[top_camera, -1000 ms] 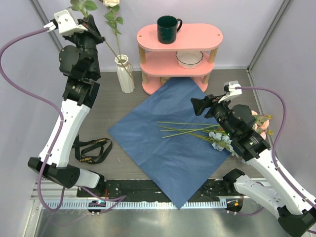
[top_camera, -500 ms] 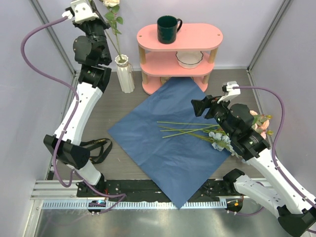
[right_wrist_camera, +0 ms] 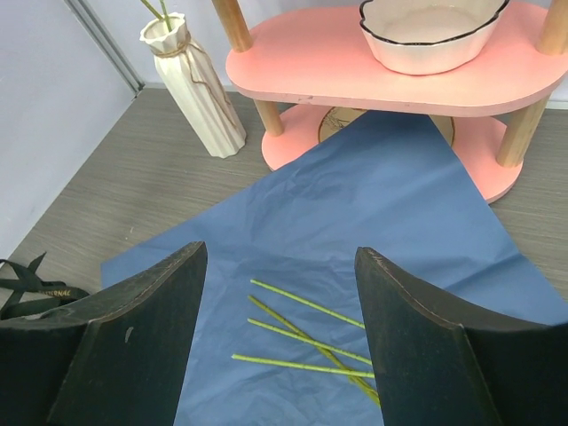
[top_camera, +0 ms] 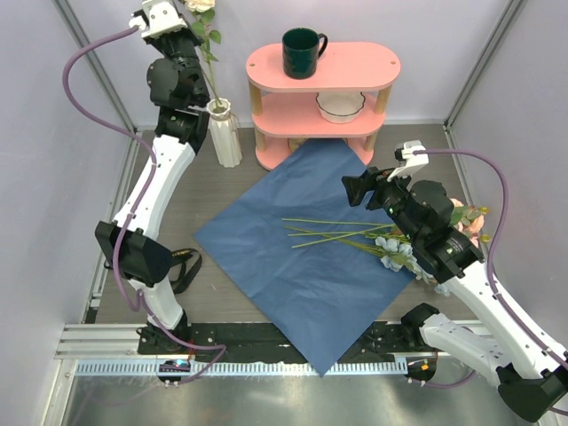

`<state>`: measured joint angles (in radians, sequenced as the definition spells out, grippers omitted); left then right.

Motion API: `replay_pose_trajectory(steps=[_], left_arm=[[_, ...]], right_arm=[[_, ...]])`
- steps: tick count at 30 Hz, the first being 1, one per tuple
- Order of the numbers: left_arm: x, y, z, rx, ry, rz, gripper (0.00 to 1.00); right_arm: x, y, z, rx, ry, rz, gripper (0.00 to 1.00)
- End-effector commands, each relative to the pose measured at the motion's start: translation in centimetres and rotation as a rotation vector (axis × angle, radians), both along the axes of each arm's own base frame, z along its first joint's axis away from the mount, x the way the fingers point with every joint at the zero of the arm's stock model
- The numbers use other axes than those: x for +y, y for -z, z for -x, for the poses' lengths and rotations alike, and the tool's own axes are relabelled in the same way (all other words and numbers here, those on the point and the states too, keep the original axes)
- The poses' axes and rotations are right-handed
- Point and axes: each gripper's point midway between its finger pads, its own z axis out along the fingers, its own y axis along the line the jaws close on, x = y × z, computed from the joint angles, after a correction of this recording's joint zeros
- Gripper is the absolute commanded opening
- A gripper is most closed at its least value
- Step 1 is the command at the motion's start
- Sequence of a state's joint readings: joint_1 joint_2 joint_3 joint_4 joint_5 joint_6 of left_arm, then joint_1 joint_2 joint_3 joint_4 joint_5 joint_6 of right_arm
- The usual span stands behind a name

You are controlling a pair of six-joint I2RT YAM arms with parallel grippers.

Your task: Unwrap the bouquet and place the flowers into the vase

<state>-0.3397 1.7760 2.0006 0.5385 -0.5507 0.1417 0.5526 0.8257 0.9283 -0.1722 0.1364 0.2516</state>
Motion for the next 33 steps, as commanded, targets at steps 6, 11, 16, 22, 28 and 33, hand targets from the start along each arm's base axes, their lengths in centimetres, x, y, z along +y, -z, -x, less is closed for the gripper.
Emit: replay_pose_trajectory(steps=[6,11,16,22,28,33], left_arm=[[0.9,0.6,-0.6,-0.030,-0.047,0.026,0.01],[1.0,3.9,-2.2,0.037,-0.068,0.047,0.01],[1.7,8.1,-3.7,0.109,-0.122,0.104,0.04],[1.8,12.9,-6.0,0.198,-0.165,0.138,0.08],[2.8,16.7,-7.4,0.264,-0.212,0.208,0.09],[3.1,18.4,-7.9,0.310,-0.224,0.227,0.38]], right_arm=[[0.1,-1.7,-0.4,-0.042,0.001,0.004,0.73],[0.4,-1.4,-0.6,-0.033,-0.008,-0.001,0.73],[0.6,-0.9,-0.6,-0.023,-0.013,-0.013,0.73],[0.5,-1.2,-0.1,-0.028,-0.017,-0.034,0.73],[0.3,-1.0,0.4,-0.019,-0.016,-0.051,0.73],[0.2,-0.8,0.9,-0.010,-0.023,-0.070,0.73]])
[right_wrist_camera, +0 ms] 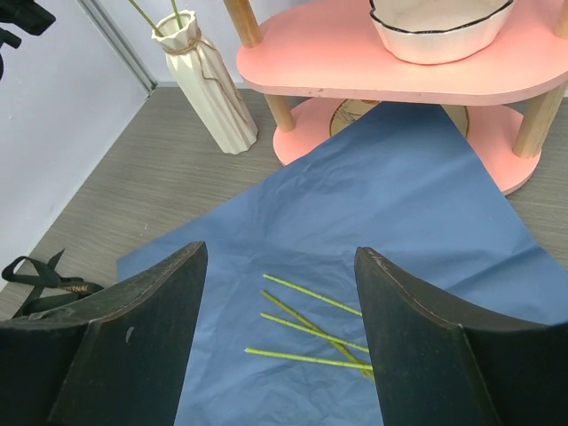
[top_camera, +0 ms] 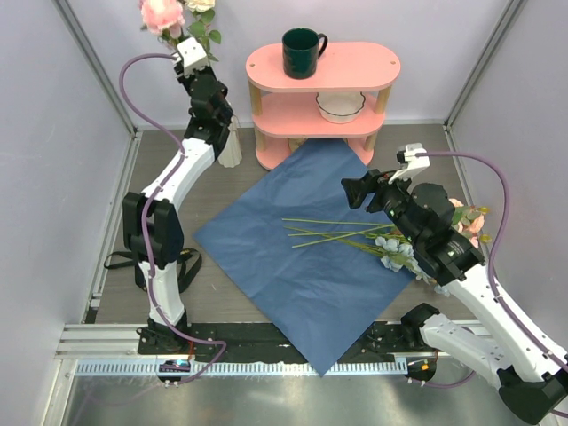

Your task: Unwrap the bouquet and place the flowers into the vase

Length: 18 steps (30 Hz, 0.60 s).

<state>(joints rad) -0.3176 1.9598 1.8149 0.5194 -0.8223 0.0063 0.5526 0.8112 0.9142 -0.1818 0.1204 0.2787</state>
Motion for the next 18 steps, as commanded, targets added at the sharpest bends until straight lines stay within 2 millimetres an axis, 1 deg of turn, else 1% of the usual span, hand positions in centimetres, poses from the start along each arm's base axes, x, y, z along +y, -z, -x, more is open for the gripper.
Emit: replay_pose_trajectory(steps=[1,2,3,4,5,6,7,8,9,11,12,13,15,16,17,18], left_arm=[[1.5,-0.5,0.6,-0.042,-0.050,0.092,0.46],[1.6,-0.4,0.7,-0.036,-0.051,0.097,0.61],[1.6,-0.4,0.8,-0.033,-0.050,0.104,0.68],[1.6,0.2,0.8,-0.002,-0.051,0.101,0.74],[1.7,0.3,0.9,-0.001,-0.049,0.123,0.83],[1.8,0.0,1.3,0.000,-0.047,0.135,0.87],[1.8,0.7,1.6,0.045,-0.046,0.135,0.90],[1.7,1.0,1.6,0.046,-0.034,0.176,0.94],[1.4,1.2,1.9,0.062,-0.013,0.191,0.99],[0.5,1.5,2.8,0.123,0.062,0.211,1.00],[0.1,1.5,3.2,0.116,0.091,0.265,1.00],[0.1,1.7,4.4,0.157,0.108,0.281,1.00],[-1.1,1.8,5.5,0.171,0.184,0.362,1.00],[-1.5,3.6,6.3,0.240,0.202,0.376,1.00],[-2.1,2.5,7.5,0.232,0.263,0.408,1.00],[-2.6,2.9,8.1,0.250,0.296,0.427,1.00]], right_arm=[[0.1,-1.3,0.5,-0.029,-0.013,-0.053,0.73],[0.1,-1.3,0.6,-0.029,-0.014,-0.055,0.73],[0.1,-1.2,0.6,-0.020,-0.015,-0.059,0.73],[0.2,-1.1,0.6,-0.017,-0.015,-0.061,0.73],[0.3,-1.0,0.7,-0.011,-0.020,-0.063,0.73],[0.3,-1.0,0.7,-0.004,-0.020,-0.071,0.73],[0.4,-0.9,0.6,0.006,-0.021,-0.070,0.73],[0.5,-0.6,0.6,0.020,-0.021,-0.072,0.73],[0.5,-0.4,0.6,0.036,-0.020,-0.070,0.73],[0.9,0.7,0.3,0.092,-0.017,-0.070,0.73],[0.8,1.3,0.3,0.133,-0.010,-0.057,0.73],[1.1,2.0,0.1,0.174,-0.002,-0.066,0.73],[1.1,3.0,0.0,0.228,0.015,-0.073,0.73],[1.2,3.4,-0.1,0.251,0.024,-0.080,0.75],[1.6,4.4,-0.3,0.300,0.033,-0.092,0.75],[1.4,5.3,-0.3,0.343,0.049,-0.083,0.76]])
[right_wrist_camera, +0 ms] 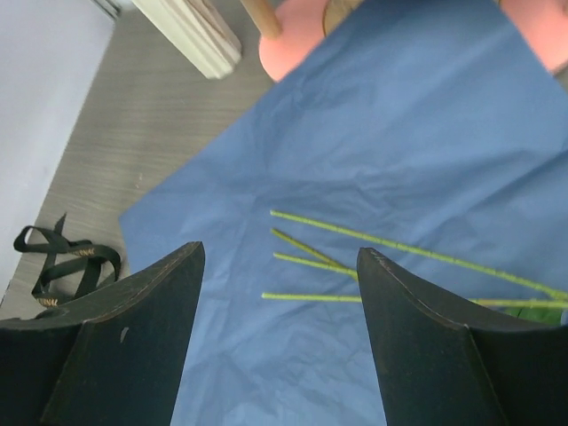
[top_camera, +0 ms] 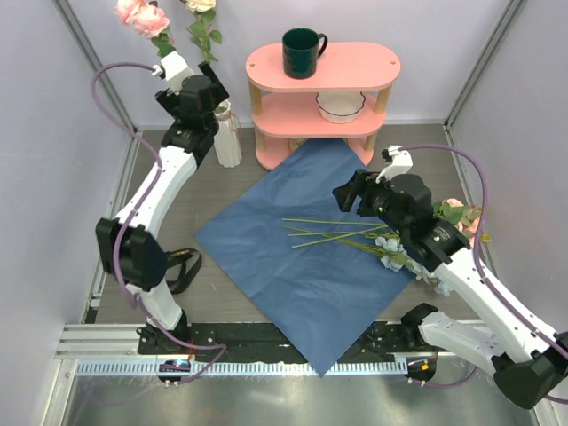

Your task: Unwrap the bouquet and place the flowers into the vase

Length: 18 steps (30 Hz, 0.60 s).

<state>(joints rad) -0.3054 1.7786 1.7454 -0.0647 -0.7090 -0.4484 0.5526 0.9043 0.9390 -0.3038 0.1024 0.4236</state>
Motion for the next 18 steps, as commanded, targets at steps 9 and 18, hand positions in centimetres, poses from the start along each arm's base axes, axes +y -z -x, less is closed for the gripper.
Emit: replay_pose_trajectory(steps=[9,18], left_arm=[[-6.7,1.4,13.2,0.137,0.517,0.395,1.00],[-16.3,8.1,24.2,0.364,1.132,0.575,0.94]], right_arm=[[-0.9,13.8,-1.2,0.674,0.364,-0.023,0.77],[-5.8,20.4,-1.4,0.820,0.744,-0.336,0.50]])
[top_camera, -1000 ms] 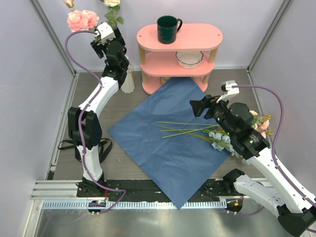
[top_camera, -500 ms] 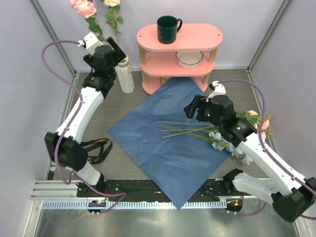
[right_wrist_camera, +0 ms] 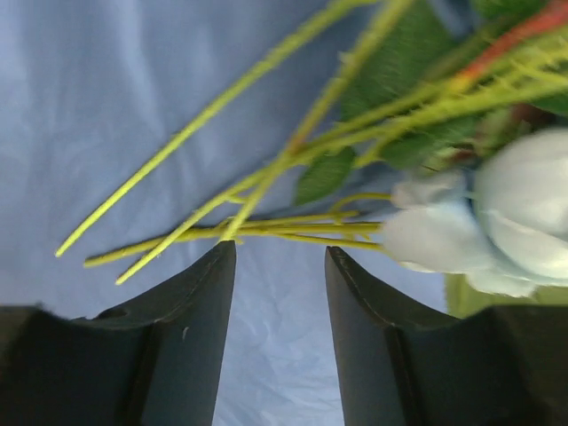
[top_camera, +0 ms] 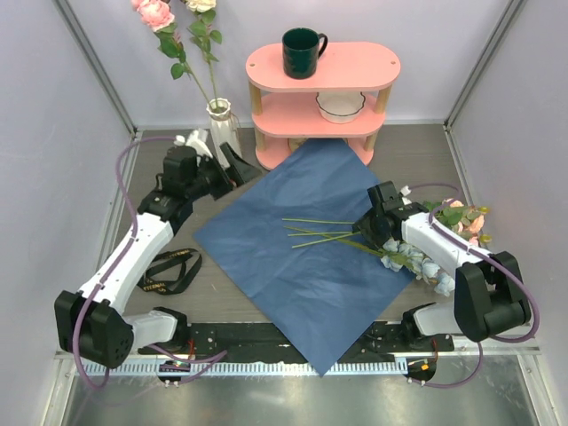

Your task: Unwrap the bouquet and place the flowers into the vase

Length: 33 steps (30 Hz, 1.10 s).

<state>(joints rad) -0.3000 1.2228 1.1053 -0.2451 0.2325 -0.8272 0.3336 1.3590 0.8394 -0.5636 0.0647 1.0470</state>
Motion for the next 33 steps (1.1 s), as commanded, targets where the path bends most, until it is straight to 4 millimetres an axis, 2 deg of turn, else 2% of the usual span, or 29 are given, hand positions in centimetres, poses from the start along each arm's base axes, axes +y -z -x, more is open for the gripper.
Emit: replay_pose_trajectory(steps=[1,2,3,6,9,11,14,16,17,18,25,29,31,33], left_arm=[[-4.7,-0.4,6.5,-0.011,0.331,0.101,0.94],[-4.9,-0.2,7.1,-0.022,0.351,0.089,0.94],[-5.2,0.9,8.0,-0.011,0.376,0.066,0.94],[-5.9,1.6,9.9,-0.026,0.451,0.042,0.94],[-6.8,1.8,10.9,-0.037,0.527,0.012,0.93],[-7.0,2.7,11.0,-0.037,0.573,-0.044,0.93],[-6.8,4.0,11.3,-0.011,0.613,-0.110,0.93],[-6.7,4.6,11.6,-0.005,0.629,-0.119,0.93],[-6.6,4.9,11.7,0.009,0.631,-0.123,0.93],[-6.6,4.8,11.9,0.004,0.638,-0.119,0.93],[-5.7,4.3,12.0,-0.049,0.598,-0.132,0.93],[-5.2,5.0,11.8,-0.035,0.577,-0.149,0.93],[-5.1,5.5,11.7,-0.027,0.572,-0.167,0.93],[-4.7,5.9,11.4,-0.022,0.555,-0.195,0.92]], right_arm=[[-1.5,-1.1,-1.6,-0.093,0.259,-0.045,0.49],[-2.0,-1.1,-1.9,-0.106,0.275,-0.026,0.47],[-3.1,-1.2,-2.4,-0.129,0.308,0.014,0.46],[-4.5,-1.6,-3.9,-0.162,0.346,0.085,0.45],[-5.3,-2.2,-5.3,-0.179,0.361,0.114,0.43],[-5.6,-2.5,-5.8,-0.186,0.385,0.133,0.43],[-6.5,-1.9,-6.4,-0.163,0.432,0.178,0.43],[-7.0,-0.8,-6.7,-0.127,0.454,0.213,0.42],[-7.2,-1.0,-7.1,-0.121,0.461,0.219,0.41],[-7.2,0.0,-7.3,-0.092,0.471,0.229,0.41],[-7.2,2.5,-6.6,0.025,0.598,0.209,0.40],[-7.6,3.8,-6.0,0.065,0.671,0.208,0.38],[-8.1,4.1,-6.2,0.064,0.697,0.219,0.36],[-8.5,4.7,-6.5,0.072,0.707,0.233,0.29]])
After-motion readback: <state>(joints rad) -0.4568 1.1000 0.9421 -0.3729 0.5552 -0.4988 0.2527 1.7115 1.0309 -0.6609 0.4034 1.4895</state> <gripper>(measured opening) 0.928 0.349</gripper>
